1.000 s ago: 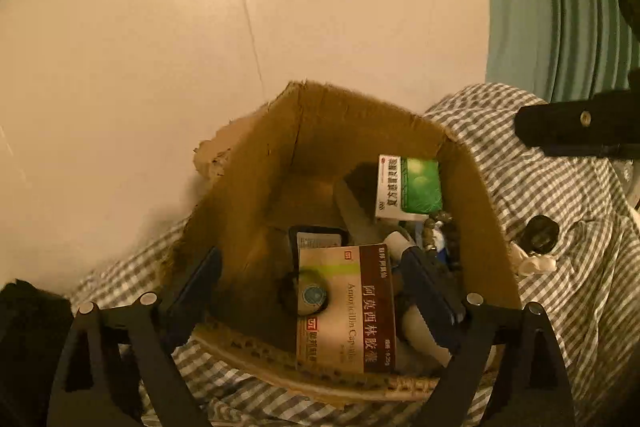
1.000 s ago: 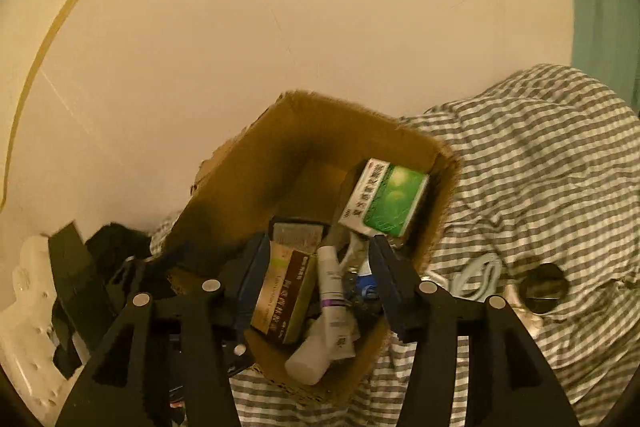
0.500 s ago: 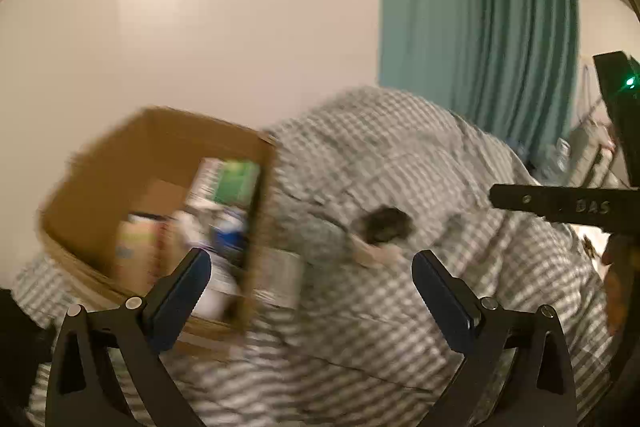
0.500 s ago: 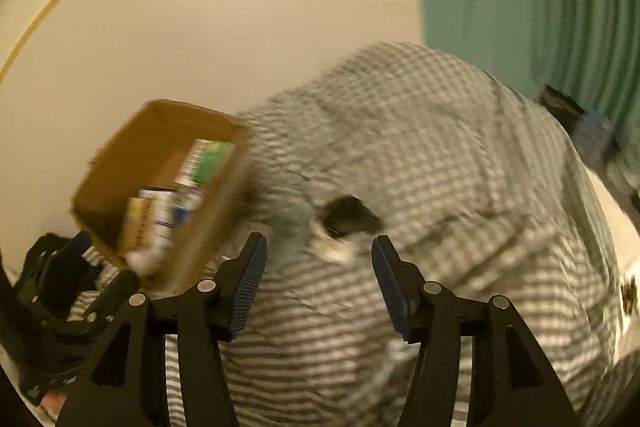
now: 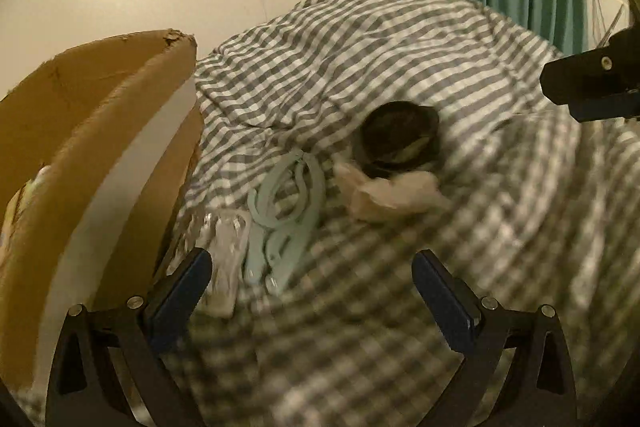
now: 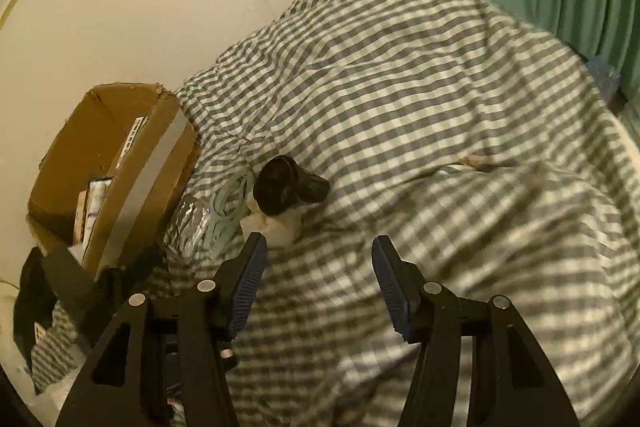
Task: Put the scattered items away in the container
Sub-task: 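Grasp the grey hanger clip with left gripper while right grasps black round lid, then lower hanger clip and black lid into the cardboard box and release both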
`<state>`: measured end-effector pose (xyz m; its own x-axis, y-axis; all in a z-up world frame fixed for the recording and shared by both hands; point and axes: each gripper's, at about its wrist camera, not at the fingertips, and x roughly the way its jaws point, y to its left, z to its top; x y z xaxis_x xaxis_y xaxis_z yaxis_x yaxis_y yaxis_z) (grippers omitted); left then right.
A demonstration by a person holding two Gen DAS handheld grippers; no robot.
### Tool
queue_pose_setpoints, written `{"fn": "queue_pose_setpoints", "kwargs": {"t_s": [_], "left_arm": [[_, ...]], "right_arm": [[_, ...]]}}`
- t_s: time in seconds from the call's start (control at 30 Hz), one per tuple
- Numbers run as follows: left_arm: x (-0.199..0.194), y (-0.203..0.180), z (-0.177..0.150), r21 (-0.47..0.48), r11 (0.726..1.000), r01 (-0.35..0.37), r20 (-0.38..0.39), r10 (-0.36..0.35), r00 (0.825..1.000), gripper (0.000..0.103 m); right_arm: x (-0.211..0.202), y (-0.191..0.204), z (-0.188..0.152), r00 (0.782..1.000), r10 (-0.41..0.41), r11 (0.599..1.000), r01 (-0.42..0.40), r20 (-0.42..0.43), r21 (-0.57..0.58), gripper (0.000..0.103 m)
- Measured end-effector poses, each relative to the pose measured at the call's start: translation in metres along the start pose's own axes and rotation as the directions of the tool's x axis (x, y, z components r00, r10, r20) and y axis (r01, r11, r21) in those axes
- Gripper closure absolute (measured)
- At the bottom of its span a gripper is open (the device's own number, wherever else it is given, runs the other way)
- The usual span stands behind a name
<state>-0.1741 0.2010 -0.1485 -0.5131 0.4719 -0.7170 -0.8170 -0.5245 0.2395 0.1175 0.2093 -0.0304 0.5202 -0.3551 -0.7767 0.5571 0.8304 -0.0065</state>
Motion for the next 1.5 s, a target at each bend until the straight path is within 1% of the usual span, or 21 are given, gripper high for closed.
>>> {"fn": "queue_pose_setpoints", "kwargs": {"t_s": [0.1, 0.13, 0.23, 0.3, 0.37, 0.4, 0.43, 0.47, 0.5, 0.53, 0.63, 0.67, 0.77, 1.0, 1.07, 1.17, 1.23, 1.3, 1.33, 1.4, 1.5], "left_arm": [[0.025, 0.012, 0.006, -0.004, 1.0, 0.006, -0.004, -0.006, 1.0, 0.002], [0.031, 0.014, 0.008, -0.005, 1.0, 0.006, -0.005, -0.006, 1.0, 0.006], [0.054, 0.022, 0.015, 0.014, 1.0, 0.006, -0.026, -0.006, 1.0, 0.014], [0.065, 0.024, 0.016, 0.025, 1.0, 0.005, -0.036, -0.004, 0.999, 0.018], [0.078, 0.031, 0.013, 0.014, 1.0, 0.023, -0.075, -0.022, 0.997, 0.037], [0.083, 0.034, 0.012, -0.003, 0.999, 0.051, -0.093, -0.051, 0.994, 0.039], [0.084, 0.04, 0.01, -0.037, 0.996, 0.084, -0.09, -0.087, 0.992, 0.04], [0.082, 0.043, 0.008, -0.053, 0.994, 0.1, -0.083, -0.104, 0.991, 0.041], [0.08, 0.046, 0.006, -0.06, 0.992, 0.112, -0.083, -0.117, 0.99, 0.041], [0.078, 0.047, 0.006, -0.045, 0.989, 0.137, -0.079, -0.141, 0.987, 0.041], [0.067, 0.049, 0.001, -0.051, 0.985, 0.163, -0.084, -0.167, 0.982, 0.042], [0.061, 0.05, -0.001, -0.055, 0.984, 0.172, -0.084, -0.176, 0.981, 0.042], [0.042, 0.053, -0.008, -0.072, 0.977, 0.202, -0.081, -0.208, 0.975, 0.042], [-0.012, 0.062, -0.025, -0.117, 0.96, 0.256, -0.058, -0.264, 0.963, 0.042], [-0.035, 0.054, -0.024, -0.11, 0.956, 0.271, -0.043, -0.277, 0.96, 0.042], [-0.068, 0.053, -0.013, -0.095, 0.949, 0.301, -0.011, -0.304, 0.953, 0.042], [-0.095, 0.064, -0.001, -0.101, 0.949, 0.3, 0.035, -0.298, 0.954, 0.042], [-0.111, 0.081, 0.01, -0.126, 0.948, 0.292, 0.068, -0.286, 0.956, 0.042], [-0.123, 0.096, 0.018, -0.142, 0.952, 0.272, 0.09, -0.261, 0.961, 0.042], [-0.141, 0.122, 0.031, -0.145, 0.962, 0.23, 0.124, -0.212, 0.969, 0.042], [-0.156, 0.164, 0.046, -0.161, 0.975, 0.154, 0.156, -0.128, 0.979, 0.042]], "right_arm": [[0.032, 0.004, 0.012, 0.999, 0.035, 0.999, -0.035, -0.04, 0.021, 0.048], [0.039, 0.005, 0.013, 0.998, 0.043, 0.999, -0.042, -0.051, 0.025, 0.048], [0.071, 0.013, 0.026, 0.995, 0.042, 0.999, -0.04, -0.088, 0.025, 0.048], [0.091, 0.018, 0.034, 0.995, 0.025, 1.0, -0.024, -0.099, 0.016, 0.048], [0.113, 0.022, 0.042, 0.993, -0.02, 1.0, 0.019, -0.118, -0.014, 0.049], [0.122, 0.022, 0.043, 0.99, -0.041, 0.999, 0.037, -0.131, -0.027, 0.054], [0.132, 0.022, 0.043, 0.988, -0.063, 0.998, 0.058, -0.142, -0.039, 0.072], [0.137, 0.021, 0.043, 0.985, -0.081, 0.996, 0.074, -0.156, -0.05, 0.077], [0.138, 0.02, 0.041, 0.983, -0.091, 0.995, 0.082, -0.157, -0.061, 0.077], [0.137, 0.019, 0.04, 0.984, -0.094, 0.994, 0.084, -0.153, -0.069, 0.079], [0.122, 0.021, 0.038, 0.986, -0.116, 0.99, 0.105, -0.119, -0.095, 0.092], [0.111, 0.02, 0.038, 0.988, -0.122, 0.989, 0.113, -0.099, -0.095, 0.092], [0.09, 0.016, 0.031, 0.988, -0.132, 0.988, 0.124, -0.082, -0.094, 0.092], [0.046, 0.017, 0.003, 0.987, -0.139, 0.988, 0.132, -0.083, -0.082, 0.092], [0.027, 0.025, -0.003, 0.989, -0.135, 0.989, 0.13, -0.062, -0.077, 0.092], [-0.01, 0.04, -0.011, 0.993, -0.116, 0.991, 0.117, 0.006, -0.062, 0.092], [-0.028, 0.05, -0.014, 0.994, -0.101, 0.993, 0.102, 0.032, -0.061, 0.092], [-0.049, 0.066, -0.017, 0.996, -0.063, 0.996, 0.066, 0.057, -0.056, 0.092], [-0.055, 0.076, -0.017, 0.997, 0.006, 0.993, 0.002, 0.073, -0.118, 0.092], [-0.07, 0.097, -0.014, 0.995, 0.031, 0.99, -0.018, 0.095, -0.138, 0.092], [-0.083, 0.14, -0.003, 0.992, 0.052, 0.978, -0.027, 0.116, -0.207, 0.092]]}}
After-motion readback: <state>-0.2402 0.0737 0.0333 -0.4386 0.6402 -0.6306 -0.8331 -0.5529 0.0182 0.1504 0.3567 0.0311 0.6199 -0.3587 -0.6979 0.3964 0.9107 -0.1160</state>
